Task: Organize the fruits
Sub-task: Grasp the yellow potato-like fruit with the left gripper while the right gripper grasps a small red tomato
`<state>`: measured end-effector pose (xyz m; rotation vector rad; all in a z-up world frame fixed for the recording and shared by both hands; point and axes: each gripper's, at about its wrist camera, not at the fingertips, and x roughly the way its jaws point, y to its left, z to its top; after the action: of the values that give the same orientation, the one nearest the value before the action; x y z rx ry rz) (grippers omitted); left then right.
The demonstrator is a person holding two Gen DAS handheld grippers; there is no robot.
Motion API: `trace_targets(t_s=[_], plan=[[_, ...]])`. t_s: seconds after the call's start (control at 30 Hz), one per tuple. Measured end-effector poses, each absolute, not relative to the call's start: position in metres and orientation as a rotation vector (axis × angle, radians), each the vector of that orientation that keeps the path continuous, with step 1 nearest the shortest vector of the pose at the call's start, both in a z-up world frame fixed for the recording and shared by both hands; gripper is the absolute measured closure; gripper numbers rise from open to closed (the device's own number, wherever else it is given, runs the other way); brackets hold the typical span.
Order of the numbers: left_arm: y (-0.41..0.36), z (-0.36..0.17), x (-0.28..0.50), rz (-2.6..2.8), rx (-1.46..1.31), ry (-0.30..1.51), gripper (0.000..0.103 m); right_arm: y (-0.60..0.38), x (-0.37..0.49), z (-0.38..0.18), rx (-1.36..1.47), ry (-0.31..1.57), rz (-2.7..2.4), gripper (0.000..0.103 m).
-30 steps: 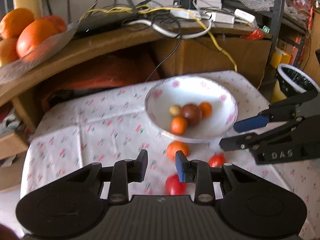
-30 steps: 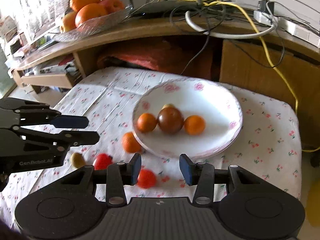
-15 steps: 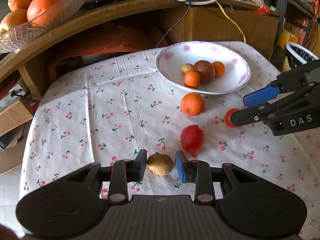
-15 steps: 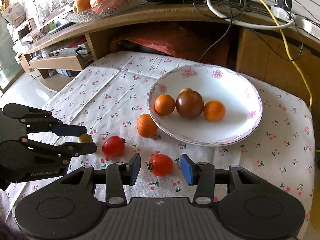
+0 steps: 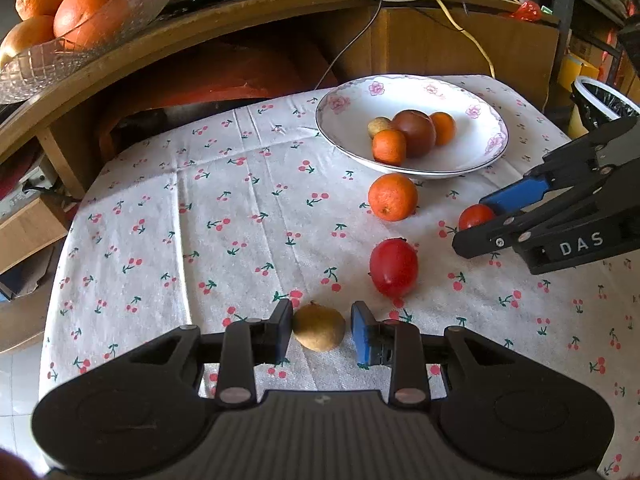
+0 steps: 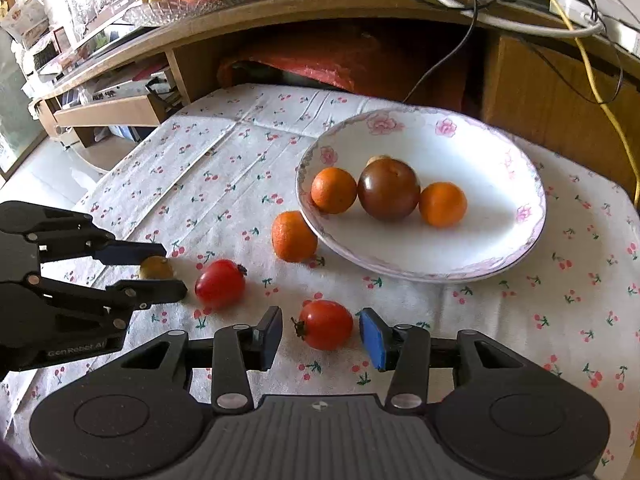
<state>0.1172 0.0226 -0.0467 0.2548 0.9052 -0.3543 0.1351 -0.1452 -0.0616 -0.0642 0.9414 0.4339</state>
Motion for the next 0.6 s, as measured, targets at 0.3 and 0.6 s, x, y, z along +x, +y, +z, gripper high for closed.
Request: trace_targets(t_s=[0.3,0.6], plan=[[0.023,-0.046,0.116,-0.349,0.239,0.908,0.066,-0.144,0.136,-0.061,-0.092,0.949,0.411,0.078],[0.017,-0.041,0.108,-0.415,0.232,0.908,0.067,-0.143,0.124,-0.056,-0.123,0.959,0.442,0.078]])
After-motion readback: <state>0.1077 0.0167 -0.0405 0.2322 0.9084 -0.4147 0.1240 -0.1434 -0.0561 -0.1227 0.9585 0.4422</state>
